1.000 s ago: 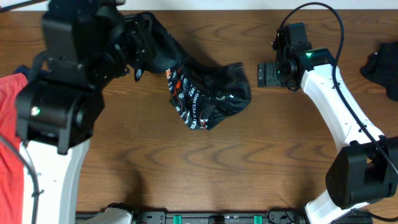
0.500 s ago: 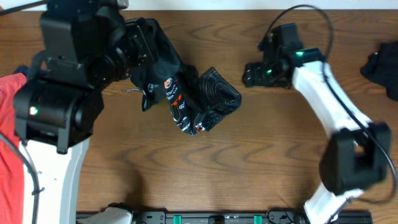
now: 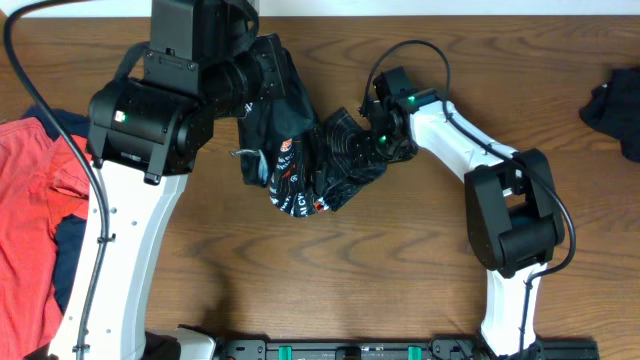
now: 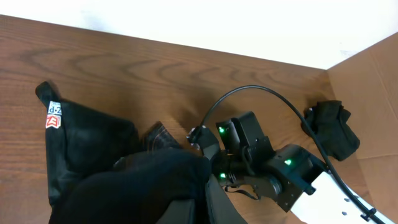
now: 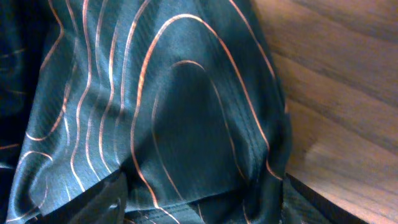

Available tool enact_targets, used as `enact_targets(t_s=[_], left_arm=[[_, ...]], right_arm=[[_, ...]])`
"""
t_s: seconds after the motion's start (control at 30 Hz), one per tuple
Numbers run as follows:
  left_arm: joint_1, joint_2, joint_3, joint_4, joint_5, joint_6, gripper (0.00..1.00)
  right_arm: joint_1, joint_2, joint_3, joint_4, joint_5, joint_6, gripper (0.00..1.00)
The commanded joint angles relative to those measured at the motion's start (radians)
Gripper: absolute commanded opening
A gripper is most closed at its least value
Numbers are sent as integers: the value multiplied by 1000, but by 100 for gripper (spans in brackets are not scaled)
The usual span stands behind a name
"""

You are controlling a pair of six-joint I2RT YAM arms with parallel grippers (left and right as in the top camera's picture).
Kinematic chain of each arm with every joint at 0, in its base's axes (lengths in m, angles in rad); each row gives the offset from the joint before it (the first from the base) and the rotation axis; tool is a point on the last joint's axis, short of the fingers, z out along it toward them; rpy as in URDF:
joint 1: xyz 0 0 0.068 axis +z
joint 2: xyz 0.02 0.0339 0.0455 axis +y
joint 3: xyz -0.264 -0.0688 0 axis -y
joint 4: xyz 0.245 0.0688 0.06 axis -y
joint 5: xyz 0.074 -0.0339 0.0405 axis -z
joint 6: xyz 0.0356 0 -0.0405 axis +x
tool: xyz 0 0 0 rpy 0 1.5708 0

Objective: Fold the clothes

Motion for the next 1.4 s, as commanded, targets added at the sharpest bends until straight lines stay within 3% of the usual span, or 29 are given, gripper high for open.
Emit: enact_targets(t_s=[0.0,0.1,0.4,0.6,0.9,1.37], left_arm=[[-2,-9,18,4,9,-5,6],[-2,-9,18,4,9,-4,6],[-2,-9,18,0,9,-5,6],[-2,-9,18,-1,9,-5,6],[-2,-9,18,-2,3,0,6],[3,-9,18,110,-204,36,6]], right_arm=[[2,13,42,-10,17,-2,47],[2,13,43,-8,18,-1,1],[-21,7,119,-139,246,51,1],[-79,-58,223,-228,276,43,1],[-193,-260,315,-318,403,82,1],[-359,-659,331,-332,538,81,1]])
